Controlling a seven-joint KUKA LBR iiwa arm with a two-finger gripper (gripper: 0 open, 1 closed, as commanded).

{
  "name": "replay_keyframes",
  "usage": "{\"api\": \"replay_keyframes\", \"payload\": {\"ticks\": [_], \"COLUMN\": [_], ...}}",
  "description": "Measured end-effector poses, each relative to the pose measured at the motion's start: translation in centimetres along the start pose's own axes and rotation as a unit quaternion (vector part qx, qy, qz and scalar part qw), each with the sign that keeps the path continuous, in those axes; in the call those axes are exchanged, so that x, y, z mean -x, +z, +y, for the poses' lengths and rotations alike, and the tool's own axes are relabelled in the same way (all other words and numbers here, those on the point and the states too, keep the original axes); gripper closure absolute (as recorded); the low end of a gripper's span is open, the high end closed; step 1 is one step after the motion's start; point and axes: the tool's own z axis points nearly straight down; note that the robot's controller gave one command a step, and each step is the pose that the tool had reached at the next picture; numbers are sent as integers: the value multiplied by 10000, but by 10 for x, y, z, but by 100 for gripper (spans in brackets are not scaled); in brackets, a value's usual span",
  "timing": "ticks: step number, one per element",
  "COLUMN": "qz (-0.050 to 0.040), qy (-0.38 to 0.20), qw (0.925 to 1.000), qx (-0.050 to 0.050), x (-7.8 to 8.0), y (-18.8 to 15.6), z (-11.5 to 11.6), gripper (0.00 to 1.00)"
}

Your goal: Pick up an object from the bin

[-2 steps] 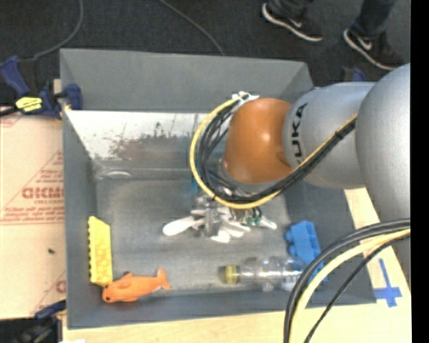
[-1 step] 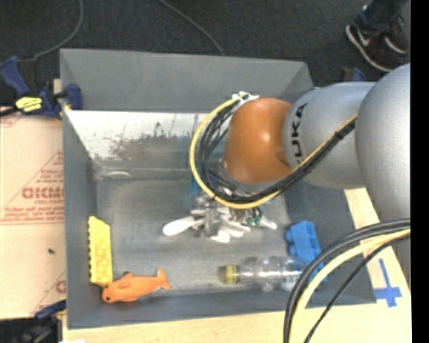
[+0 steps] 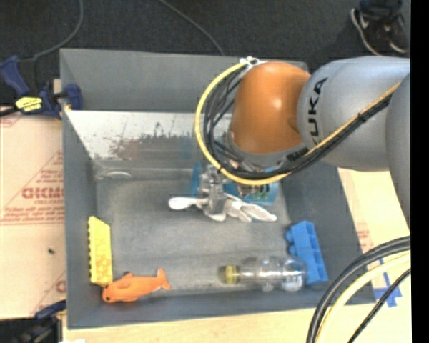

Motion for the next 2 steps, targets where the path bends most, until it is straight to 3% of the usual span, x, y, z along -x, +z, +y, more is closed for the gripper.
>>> {"api": "replay_keyframes", "payload": {"ticks": [1, 2], "qz": [22, 3], "qy": [-104, 62], "qw": [9999, 10000], "qx": [-5, 8], "x": [-13, -6], "y": [-11, 22], "z": [-10, -7], "gripper": [100, 100]}}
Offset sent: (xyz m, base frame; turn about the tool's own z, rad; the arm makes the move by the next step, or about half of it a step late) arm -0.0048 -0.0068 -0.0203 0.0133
